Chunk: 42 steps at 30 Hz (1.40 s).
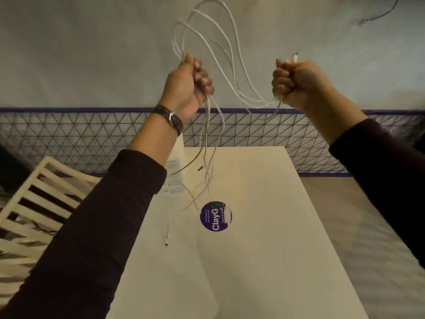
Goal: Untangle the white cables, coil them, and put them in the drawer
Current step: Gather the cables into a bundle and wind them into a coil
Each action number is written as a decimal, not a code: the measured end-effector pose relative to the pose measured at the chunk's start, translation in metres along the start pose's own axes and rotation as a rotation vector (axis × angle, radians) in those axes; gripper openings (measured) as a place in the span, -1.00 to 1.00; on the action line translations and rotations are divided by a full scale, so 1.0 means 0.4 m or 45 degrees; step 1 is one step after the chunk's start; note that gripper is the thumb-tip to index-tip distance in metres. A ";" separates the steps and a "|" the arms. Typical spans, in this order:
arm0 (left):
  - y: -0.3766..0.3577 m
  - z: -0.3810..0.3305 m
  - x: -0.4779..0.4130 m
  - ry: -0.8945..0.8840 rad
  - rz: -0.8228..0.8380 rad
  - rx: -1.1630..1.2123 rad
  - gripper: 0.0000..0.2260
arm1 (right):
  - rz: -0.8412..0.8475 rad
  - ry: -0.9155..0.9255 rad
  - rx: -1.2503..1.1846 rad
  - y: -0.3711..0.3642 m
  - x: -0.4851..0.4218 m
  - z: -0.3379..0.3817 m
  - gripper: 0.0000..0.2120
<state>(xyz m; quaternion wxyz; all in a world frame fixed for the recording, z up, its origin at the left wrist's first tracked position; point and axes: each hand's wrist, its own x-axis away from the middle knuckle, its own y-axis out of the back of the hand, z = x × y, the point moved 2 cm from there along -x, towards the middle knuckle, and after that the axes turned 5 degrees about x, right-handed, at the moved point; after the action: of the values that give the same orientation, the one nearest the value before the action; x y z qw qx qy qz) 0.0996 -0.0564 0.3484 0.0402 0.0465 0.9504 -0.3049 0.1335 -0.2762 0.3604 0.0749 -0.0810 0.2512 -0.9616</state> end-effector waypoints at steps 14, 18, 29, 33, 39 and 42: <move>-0.028 -0.005 -0.022 0.163 0.026 -0.232 -0.66 | 0.184 0.154 0.322 -0.034 0.032 -0.057 -0.70; -0.021 -0.074 -0.024 0.161 0.050 0.056 -0.66 | 0.104 0.238 0.507 -0.043 0.029 -0.038 -0.70; 0.012 -0.045 0.009 0.052 0.133 -0.362 -0.66 | -0.007 0.259 0.647 0.031 0.040 -0.072 -0.68; -0.030 -0.022 -0.006 0.081 0.099 -0.356 -0.68 | 0.355 0.212 0.692 -0.015 0.074 -0.110 -0.68; -0.080 0.014 -0.060 0.110 0.121 0.031 -0.71 | 0.667 0.081 0.523 -0.111 0.082 -0.198 -0.72; -0.053 0.022 -0.064 0.110 0.109 -0.028 -0.77 | 0.619 0.116 0.410 -0.116 0.063 -0.221 -0.71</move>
<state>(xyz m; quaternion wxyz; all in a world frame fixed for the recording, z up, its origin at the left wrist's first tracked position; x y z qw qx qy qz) 0.1232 -0.0801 0.3562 0.0128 0.0996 0.9517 -0.2901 0.0872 -0.1993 0.3103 0.3037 0.0376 0.1106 -0.9456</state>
